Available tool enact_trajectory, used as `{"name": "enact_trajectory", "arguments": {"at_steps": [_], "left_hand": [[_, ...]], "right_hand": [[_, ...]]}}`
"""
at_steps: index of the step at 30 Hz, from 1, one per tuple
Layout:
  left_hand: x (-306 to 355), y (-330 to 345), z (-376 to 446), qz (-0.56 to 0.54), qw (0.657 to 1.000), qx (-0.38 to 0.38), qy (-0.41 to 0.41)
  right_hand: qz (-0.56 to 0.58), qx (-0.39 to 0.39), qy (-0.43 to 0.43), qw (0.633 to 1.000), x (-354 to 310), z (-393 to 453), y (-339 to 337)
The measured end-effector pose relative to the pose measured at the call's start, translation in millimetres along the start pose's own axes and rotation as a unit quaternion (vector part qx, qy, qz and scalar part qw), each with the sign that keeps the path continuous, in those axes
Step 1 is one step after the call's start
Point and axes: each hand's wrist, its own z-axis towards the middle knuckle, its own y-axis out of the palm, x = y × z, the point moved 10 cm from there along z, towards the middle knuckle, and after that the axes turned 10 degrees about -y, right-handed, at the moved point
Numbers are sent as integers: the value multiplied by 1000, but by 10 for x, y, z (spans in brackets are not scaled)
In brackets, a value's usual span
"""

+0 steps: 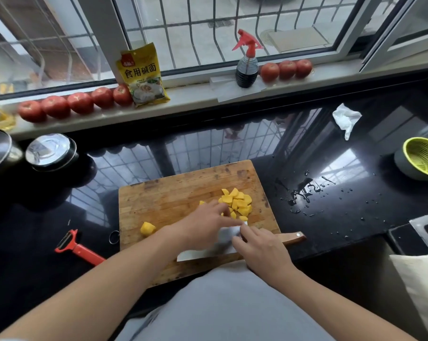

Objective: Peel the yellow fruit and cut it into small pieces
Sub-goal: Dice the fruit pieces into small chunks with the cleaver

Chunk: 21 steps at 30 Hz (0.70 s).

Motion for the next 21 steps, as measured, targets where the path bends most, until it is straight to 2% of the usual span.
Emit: {"name": "enact_trajectory", "arguments": {"at_steps": [3, 5, 8, 12, 14, 17, 19, 21], "left_hand": [[-4, 151, 117, 78, 996, 6, -39], [-165, 11, 197, 57, 991, 48, -115], [-601, -153, 99, -117, 959, 103, -238], [-1190, 2, -329, -316, 895, 104, -297], [-1155, 172, -479, -321, 909, 40, -261], [-846, 353, -469, -226, 959, -42, -166], [-824, 364, -348, -195, 967, -46, -159], [-903, 290, -241, -178, 966, -23, -187]], "right_hand": [[9, 12, 14, 1000, 23, 36, -42], [5, 4, 20, 1000, 52, 23, -37], [5, -19, 13, 1000, 60, -22, 15], [20, -41, 25, 999, 107, -47, 25], [23, -41, 38, 998, 138, -63, 12], [21, -24, 44, 999, 144, -79, -51], [25, -14, 59, 998, 184, -101, -104], [35, -20, 75, 996, 218, -147, -121]]}}
